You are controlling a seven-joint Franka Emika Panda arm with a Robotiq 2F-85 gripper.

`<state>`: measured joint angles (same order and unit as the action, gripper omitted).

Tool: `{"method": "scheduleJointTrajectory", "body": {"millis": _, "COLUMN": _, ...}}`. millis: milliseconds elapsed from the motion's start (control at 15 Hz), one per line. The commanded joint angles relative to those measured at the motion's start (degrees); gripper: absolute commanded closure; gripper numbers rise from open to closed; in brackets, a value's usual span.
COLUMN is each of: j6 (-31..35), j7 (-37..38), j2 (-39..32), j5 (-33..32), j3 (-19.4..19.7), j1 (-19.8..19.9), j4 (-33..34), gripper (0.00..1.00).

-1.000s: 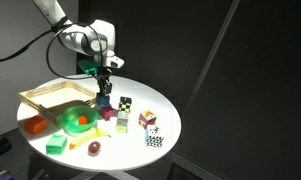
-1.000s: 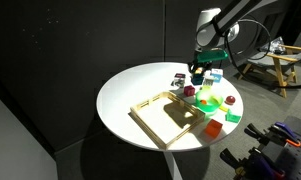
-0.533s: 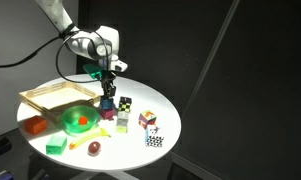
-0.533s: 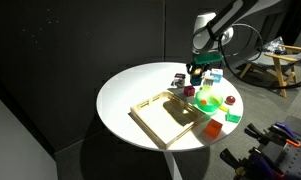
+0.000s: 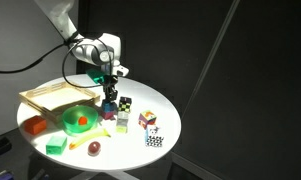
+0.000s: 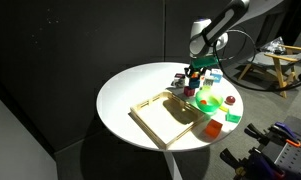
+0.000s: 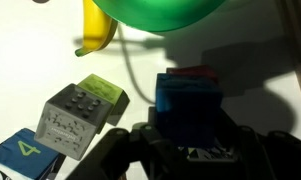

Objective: Place the blue block on top of the pink block

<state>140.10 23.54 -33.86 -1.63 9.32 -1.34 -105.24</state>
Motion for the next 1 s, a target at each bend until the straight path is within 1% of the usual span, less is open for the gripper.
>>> {"method": "scheduleJointTrajectory", "body": {"millis": 0, "j6": -1.8, "j7": 0.5, "j2": -1.4, "j5": 0.6, "j3": 0.1, "j1": 0.2, "j4": 2.7, "gripper": 0.68}}
{"method": "scheduleJointTrajectory", "body": {"millis": 67, "j6": -1.8, "j7": 0.5, "j2": -1.5, "j5": 0.6, "j3": 0.2, "j1": 0.1, "j4": 2.7, "gripper": 0.68}}
{"method": "scheduleJointTrajectory", "body": {"millis": 133, "j6": -1.8, "j7": 0.5, "j2": -1.6, "j5": 0.6, "j3": 0.2, "j1": 0.1, "j4": 2.8, "gripper": 0.18}}
{"method": "scheduleJointTrajectory", "body": {"millis": 200, "j6": -1.8, "j7": 0.5, "j2": -1.6, "j5": 0.5, "j3": 0.3, "j1": 0.1, "j4": 2.8, "gripper": 0.18}}
{"method": "scheduleJointTrajectory", "body": {"millis": 333, "j6": -1.8, "j7": 0.4, "j2": -1.4, "j5": 0.5, "j3": 0.3, "j1": 0.1, "j4": 2.6, "gripper": 0.04}}
{"method": "scheduleJointTrajectory", "body": {"millis": 400, "j6": -1.8, "j7": 0.4, "j2": -1.3, "j5": 0.5, "j3": 0.3, "j1": 0.1, "j4": 2.5, "gripper": 0.0}}
{"method": "scheduleJointTrajectory", "body": {"millis": 933, "j6": -2.0, "j7": -0.2, "j2": 1.8, "j5": 0.6, "j3": 0.0, "j1": 0.1, "j4": -0.2, "gripper": 0.0}}
